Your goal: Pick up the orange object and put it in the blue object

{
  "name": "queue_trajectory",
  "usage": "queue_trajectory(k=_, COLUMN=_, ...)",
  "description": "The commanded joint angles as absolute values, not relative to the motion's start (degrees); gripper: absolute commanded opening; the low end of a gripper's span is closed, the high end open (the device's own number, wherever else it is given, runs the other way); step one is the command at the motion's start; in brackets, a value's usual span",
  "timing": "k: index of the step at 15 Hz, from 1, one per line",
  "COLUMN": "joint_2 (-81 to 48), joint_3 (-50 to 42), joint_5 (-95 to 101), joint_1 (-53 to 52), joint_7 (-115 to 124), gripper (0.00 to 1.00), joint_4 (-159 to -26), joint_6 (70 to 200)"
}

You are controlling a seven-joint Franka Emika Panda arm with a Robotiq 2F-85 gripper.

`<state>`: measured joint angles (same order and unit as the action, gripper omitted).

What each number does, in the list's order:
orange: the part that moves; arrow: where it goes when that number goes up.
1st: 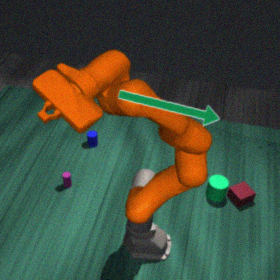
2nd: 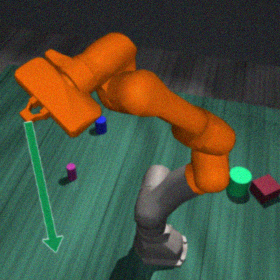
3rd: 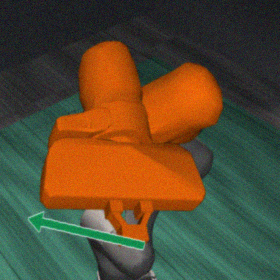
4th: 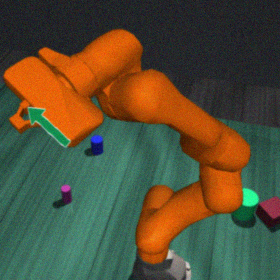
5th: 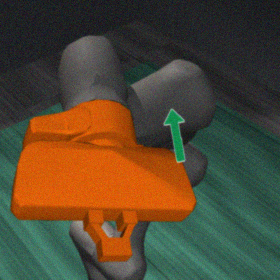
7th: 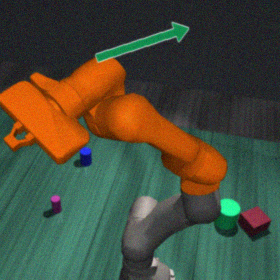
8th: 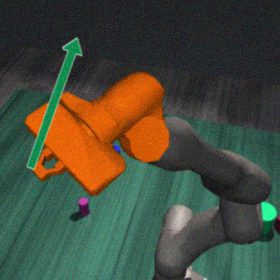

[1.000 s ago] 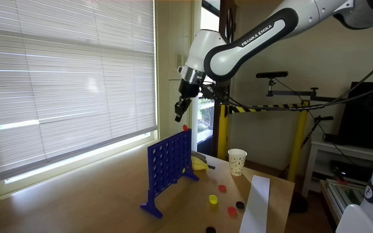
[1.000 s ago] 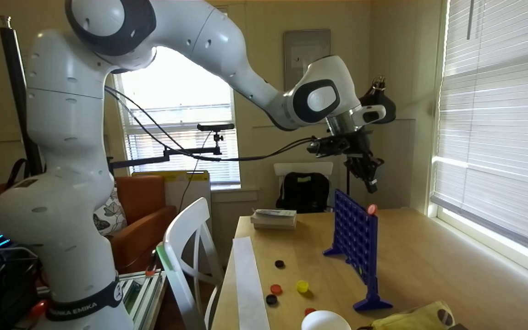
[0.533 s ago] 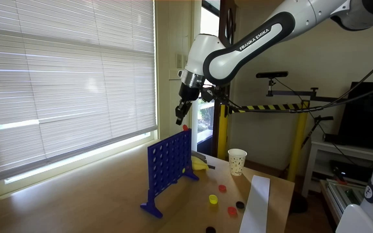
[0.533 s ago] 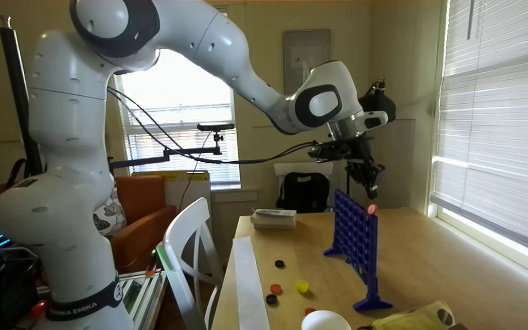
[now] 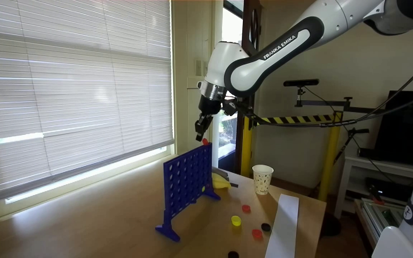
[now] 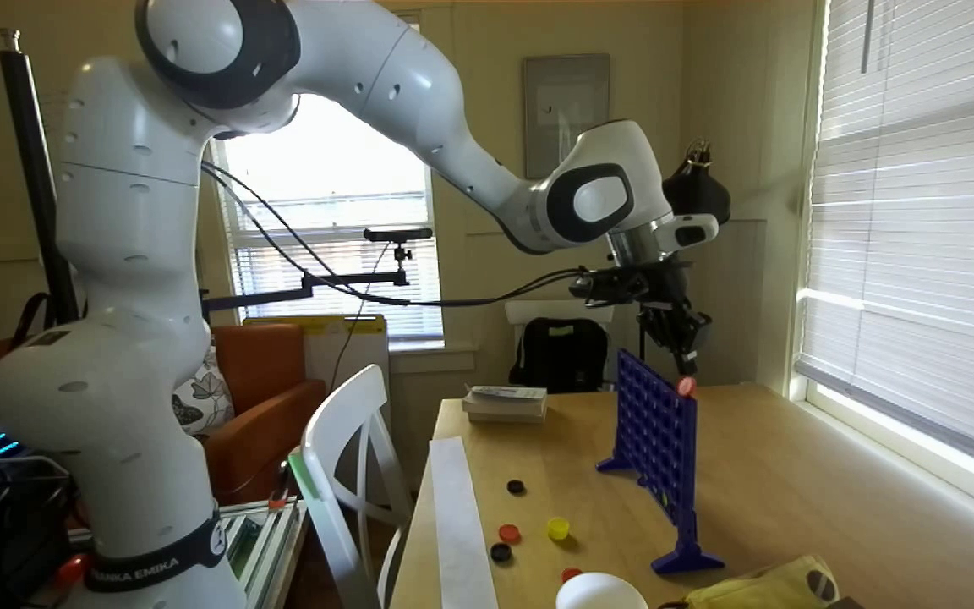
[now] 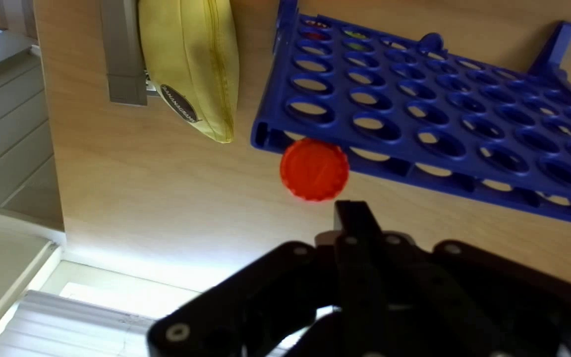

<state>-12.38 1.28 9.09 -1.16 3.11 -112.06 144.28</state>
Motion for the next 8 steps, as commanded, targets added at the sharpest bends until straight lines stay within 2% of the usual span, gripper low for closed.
queue_trajectory(k=1, joint_2=-12.68, joint_3=0.47, joint_5=9.94, joint_1=-1.98, joint_7=3.61, gripper=0.00, joint_4=-111.22, joint_6=142.28)
queue_trajectory(k=8, joint_2=-12.32, joint_3=0.46, joint_5=10.22, joint_1=-2.07, joint_7=3.74, gripper=0.00, joint_4=-111.42, joint_6=141.59)
